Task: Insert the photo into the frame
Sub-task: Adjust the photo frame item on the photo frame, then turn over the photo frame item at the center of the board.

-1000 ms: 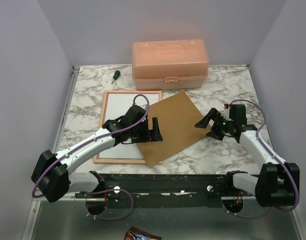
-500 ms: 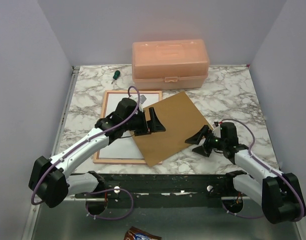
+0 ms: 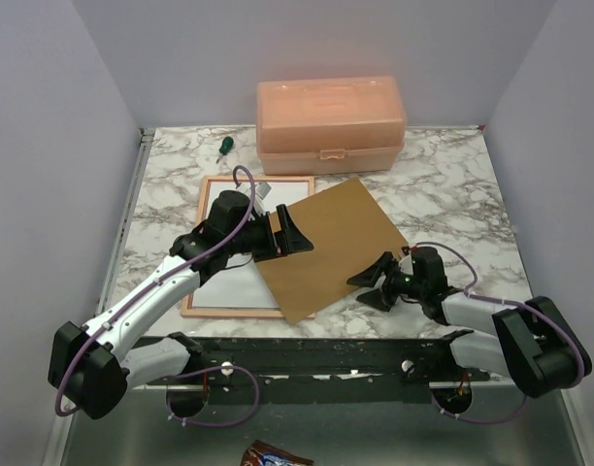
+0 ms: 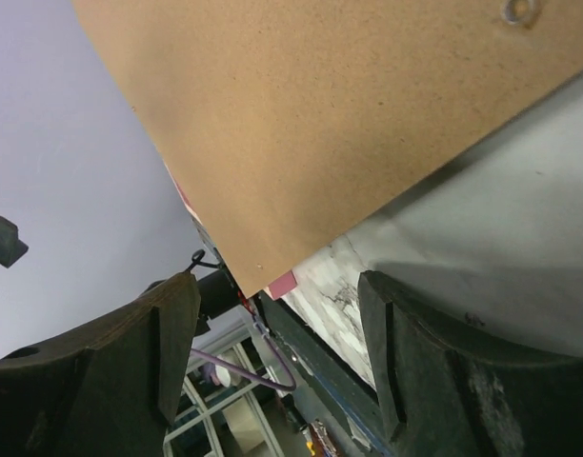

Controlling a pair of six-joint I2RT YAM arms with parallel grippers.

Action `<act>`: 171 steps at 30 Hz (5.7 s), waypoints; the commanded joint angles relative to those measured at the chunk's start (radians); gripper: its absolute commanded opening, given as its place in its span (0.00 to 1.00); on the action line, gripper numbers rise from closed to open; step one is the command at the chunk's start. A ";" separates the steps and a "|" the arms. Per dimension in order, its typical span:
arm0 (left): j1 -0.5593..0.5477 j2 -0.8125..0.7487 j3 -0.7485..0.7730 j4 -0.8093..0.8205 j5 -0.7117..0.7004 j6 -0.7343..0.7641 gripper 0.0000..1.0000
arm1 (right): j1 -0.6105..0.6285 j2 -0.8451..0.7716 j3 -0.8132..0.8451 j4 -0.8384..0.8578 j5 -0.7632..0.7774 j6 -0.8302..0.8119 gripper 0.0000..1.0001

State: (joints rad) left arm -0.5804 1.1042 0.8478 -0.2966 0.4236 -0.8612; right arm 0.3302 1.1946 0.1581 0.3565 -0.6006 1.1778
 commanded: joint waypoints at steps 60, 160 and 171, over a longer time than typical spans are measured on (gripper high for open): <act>0.039 -0.065 0.005 -0.082 -0.011 0.065 0.96 | 0.038 0.039 0.214 -0.250 -0.152 -0.335 0.01; 0.060 -0.035 0.460 -0.362 -0.070 0.176 0.96 | 0.037 -0.057 0.863 -0.895 0.079 -0.479 0.00; 0.060 -0.004 0.478 -0.346 -0.082 0.169 0.96 | 0.036 0.004 1.268 -1.275 0.256 -0.591 0.00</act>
State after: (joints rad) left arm -0.5247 1.1088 1.3762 -0.6323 0.3660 -0.7067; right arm 0.3676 1.1873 1.3064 -0.7933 -0.4213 0.6334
